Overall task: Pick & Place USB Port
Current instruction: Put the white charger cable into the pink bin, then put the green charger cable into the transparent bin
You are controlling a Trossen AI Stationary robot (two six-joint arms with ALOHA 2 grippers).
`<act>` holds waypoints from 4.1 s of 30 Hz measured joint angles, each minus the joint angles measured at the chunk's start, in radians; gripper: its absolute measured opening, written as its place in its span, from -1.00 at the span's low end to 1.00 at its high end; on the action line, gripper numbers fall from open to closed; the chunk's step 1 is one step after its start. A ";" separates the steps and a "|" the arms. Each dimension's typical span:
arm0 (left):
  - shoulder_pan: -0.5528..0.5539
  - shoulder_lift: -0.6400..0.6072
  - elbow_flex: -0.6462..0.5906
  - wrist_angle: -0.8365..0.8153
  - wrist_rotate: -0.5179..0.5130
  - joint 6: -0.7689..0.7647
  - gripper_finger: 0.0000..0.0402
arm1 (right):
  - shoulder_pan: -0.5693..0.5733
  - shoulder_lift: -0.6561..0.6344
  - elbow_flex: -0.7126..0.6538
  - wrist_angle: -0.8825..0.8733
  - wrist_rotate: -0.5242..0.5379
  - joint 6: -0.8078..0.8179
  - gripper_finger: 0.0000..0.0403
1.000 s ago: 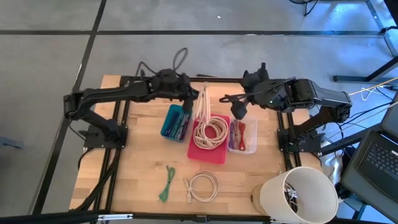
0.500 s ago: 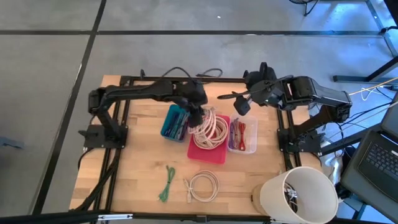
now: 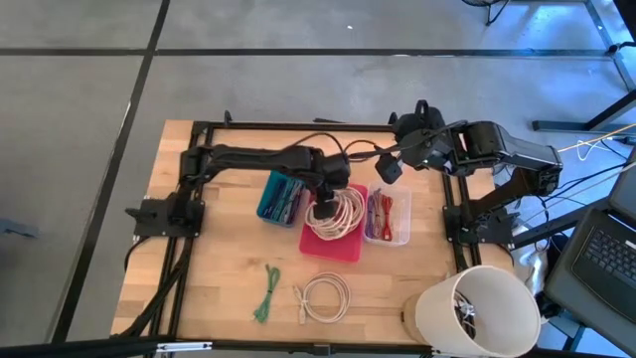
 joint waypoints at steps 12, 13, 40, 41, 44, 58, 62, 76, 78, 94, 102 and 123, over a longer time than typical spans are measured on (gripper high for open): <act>0.000 0.115 0.003 0.054 -0.052 0.060 -0.96 | 0.000 0.000 0.000 0.000 0.008 0.001 0.80; 0.000 0.118 0.003 0.065 -0.056 0.060 -0.96 | 0.000 0.000 0.000 0.000 0.008 0.001 0.80; 0.003 0.125 0.293 -0.166 -0.081 0.047 -0.02 | 0.000 0.000 0.000 -0.001 0.008 -0.001 0.80; 0.003 0.120 0.325 -0.197 -0.076 0.051 0.03 | 0.000 0.000 0.000 -0.003 0.008 -0.001 0.80; 0.003 0.084 0.398 -0.265 -0.035 0.057 0.11 | 0.000 0.000 0.000 -0.023 0.008 0.003 0.80; -0.029 -0.477 0.312 -0.243 -0.034 -0.153 0.13 | 0.001 0.000 0.000 -0.171 0.007 0.126 0.80; -0.091 -0.636 0.207 -0.240 -0.150 -0.302 0.13 | 0.000 0.000 0.000 -0.171 0.007 0.108 0.80; -0.488 -0.918 -0.398 -0.154 -0.513 -1.194 0.13 | 0.000 0.000 0.000 -0.172 0.015 -0.018 0.80; -0.524 -0.907 -0.473 -0.096 -0.510 -1.278 0.14 | 0.000 0.000 0.000 -0.175 0.015 -0.044 0.80; -0.691 -0.659 -0.687 0.052 -0.369 -1.749 0.14 | 0.000 0.000 0.000 -0.207 0.076 -0.139 0.80; -0.729 -0.457 -0.687 0.197 -0.161 -1.793 0.14 | 0.000 0.000 0.000 -0.208 0.078 -0.169 0.80; -0.766 -0.195 -0.684 0.397 -0.014 -1.844 -0.08 | 0.000 0.000 0.000 -0.208 0.078 -0.241 0.80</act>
